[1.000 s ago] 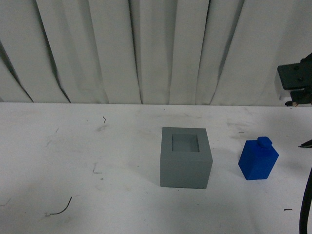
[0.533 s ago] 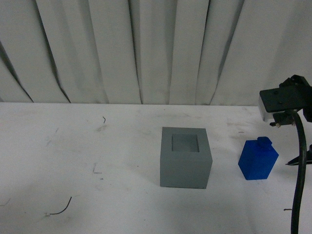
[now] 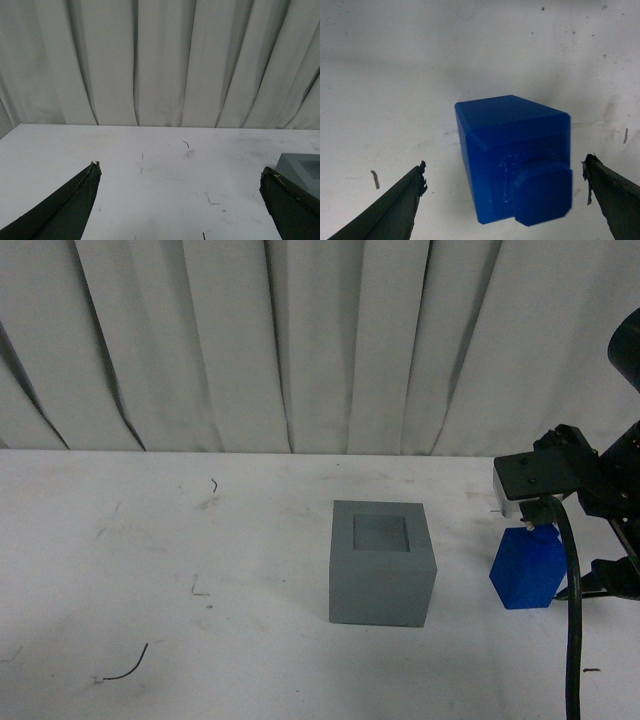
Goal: Insert blue part into gray base
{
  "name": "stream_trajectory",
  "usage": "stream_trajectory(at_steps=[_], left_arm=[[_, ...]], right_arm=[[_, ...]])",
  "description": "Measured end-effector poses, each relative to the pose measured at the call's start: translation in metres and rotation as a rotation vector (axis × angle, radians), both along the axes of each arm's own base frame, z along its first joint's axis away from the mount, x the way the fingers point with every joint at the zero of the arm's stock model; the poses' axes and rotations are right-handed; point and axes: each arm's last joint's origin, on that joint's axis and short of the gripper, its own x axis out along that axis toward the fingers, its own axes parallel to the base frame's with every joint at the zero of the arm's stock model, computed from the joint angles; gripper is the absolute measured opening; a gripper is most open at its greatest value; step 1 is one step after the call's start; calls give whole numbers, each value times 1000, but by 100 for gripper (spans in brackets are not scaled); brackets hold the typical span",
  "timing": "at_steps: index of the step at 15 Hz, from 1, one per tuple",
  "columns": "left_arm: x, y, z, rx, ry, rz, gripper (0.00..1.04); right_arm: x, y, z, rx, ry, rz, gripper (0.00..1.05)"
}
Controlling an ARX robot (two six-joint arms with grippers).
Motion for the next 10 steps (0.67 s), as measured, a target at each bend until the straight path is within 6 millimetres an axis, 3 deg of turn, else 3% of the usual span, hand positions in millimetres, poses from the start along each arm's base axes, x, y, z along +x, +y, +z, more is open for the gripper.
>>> stream_trajectory(at_steps=[3, 8, 10], left_arm=[[0, 0, 0, 0, 0, 0, 98], [0, 0, 0, 0, 0, 0, 98], [0, 0, 0, 0, 0, 0, 98]], right_arm=[[6, -2, -13, 13, 24, -3, 98], [9, -5, -16, 35, 16, -2, 98], [9, -5, -16, 38, 15, -1, 87]])
